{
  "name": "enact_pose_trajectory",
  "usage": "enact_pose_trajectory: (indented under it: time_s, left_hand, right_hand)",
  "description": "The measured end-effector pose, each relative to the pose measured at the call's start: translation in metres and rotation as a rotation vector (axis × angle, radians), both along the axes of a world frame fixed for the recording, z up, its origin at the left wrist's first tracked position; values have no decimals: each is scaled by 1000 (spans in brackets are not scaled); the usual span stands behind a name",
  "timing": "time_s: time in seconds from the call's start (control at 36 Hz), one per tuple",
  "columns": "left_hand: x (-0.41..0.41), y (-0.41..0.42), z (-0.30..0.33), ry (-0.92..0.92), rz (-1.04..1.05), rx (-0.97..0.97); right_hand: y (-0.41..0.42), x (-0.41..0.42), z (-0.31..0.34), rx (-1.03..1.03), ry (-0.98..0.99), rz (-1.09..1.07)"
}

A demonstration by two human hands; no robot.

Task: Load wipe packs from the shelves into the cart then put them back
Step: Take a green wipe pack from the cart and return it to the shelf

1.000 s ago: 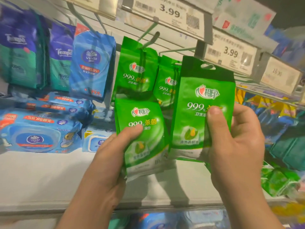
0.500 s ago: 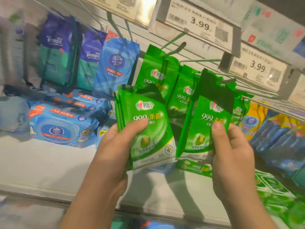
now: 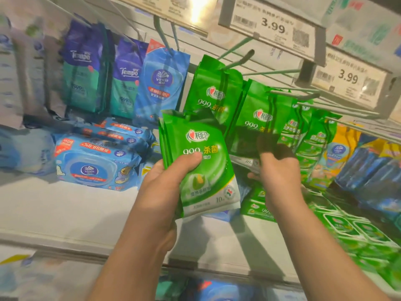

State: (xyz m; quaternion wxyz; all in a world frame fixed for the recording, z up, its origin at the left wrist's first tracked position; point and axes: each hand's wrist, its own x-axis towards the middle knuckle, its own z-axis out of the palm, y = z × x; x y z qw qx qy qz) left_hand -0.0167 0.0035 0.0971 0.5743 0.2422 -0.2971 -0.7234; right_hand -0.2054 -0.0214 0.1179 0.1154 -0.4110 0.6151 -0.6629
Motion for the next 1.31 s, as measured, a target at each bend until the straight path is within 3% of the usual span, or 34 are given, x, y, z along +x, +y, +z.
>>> enact_pose_trajectory:
  time_s: [0.25, 0.42, 0.5, 0.81, 1.0, 1.08, 1.31]
  left_hand:
    - [-2, 6, -10, 5, -20, -26]
    - [-10, 10, -13, 28, -52, -110]
    - [-12, 11, -15, 18, -73, -136]
    - [-14, 16, -13, 23, -44, -146]
    - [-19, 17, -15, 82, -73, -136]
    - [-22, 16, -15, 84, -59, -130]
    - [-26, 14, -15, 60, -33, -131]
  right_hand:
    - [34, 13, -38, 28, -131, 18]
    - [64, 36, -7, 137, -1, 550]
    - [70, 42, 1, 164, 43, 620]
    - [86, 36, 1, 38, 20, 494]
    - [108, 33, 0, -170, 242, 296]
    - [113, 32, 5, -260, 214, 261]
    - [102, 23, 12, -238, 166, 175]
